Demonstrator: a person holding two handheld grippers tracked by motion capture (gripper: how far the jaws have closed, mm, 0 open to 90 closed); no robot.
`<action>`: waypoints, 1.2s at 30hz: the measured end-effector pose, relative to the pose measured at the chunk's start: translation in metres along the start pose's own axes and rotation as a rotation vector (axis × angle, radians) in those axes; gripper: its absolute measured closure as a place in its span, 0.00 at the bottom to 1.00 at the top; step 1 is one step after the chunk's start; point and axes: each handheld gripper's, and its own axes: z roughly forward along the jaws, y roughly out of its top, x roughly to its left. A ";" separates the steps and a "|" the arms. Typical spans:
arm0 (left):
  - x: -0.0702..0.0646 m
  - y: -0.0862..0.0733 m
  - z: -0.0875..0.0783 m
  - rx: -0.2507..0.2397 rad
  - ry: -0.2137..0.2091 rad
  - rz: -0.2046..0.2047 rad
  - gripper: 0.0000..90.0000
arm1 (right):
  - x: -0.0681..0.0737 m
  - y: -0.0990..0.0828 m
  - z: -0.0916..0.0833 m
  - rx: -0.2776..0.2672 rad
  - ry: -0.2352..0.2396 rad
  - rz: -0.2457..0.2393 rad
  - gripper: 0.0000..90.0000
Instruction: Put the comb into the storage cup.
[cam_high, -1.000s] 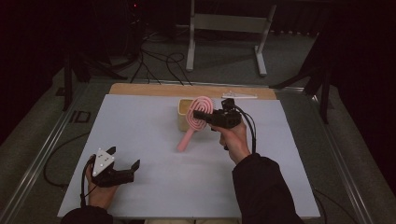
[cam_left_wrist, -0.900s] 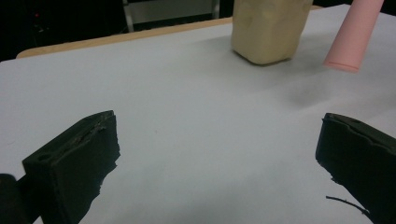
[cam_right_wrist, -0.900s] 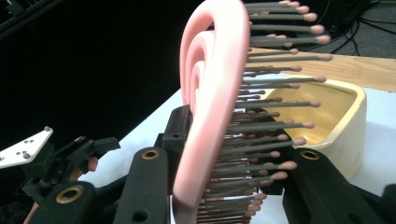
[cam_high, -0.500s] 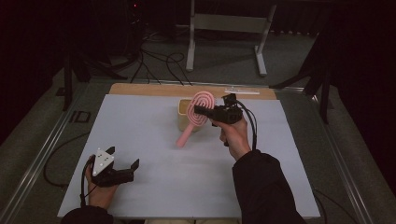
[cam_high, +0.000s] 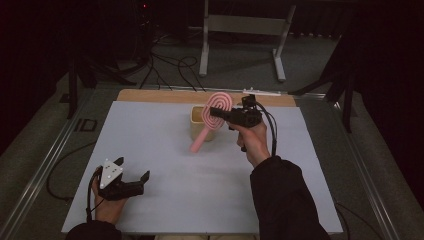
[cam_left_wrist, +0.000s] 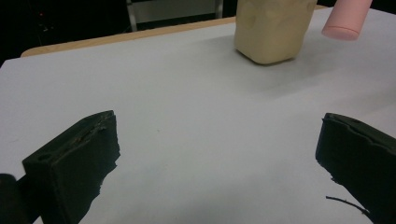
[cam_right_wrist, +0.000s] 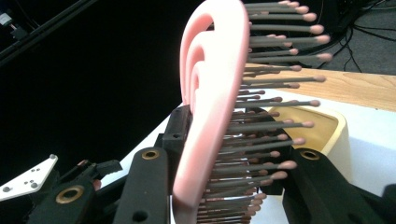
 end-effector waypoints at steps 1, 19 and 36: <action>0.000 0.000 0.000 0.000 0.000 0.000 0.00 | -0.001 0.001 0.000 0.001 -0.001 0.002 0.71; 0.000 0.000 0.000 -0.008 0.005 -0.008 0.00 | 0.000 0.015 -0.005 -0.016 -0.020 0.003 0.71; 0.000 0.000 0.000 -0.008 0.002 -0.007 0.00 | 0.000 0.033 -0.004 -0.038 -0.048 0.001 0.71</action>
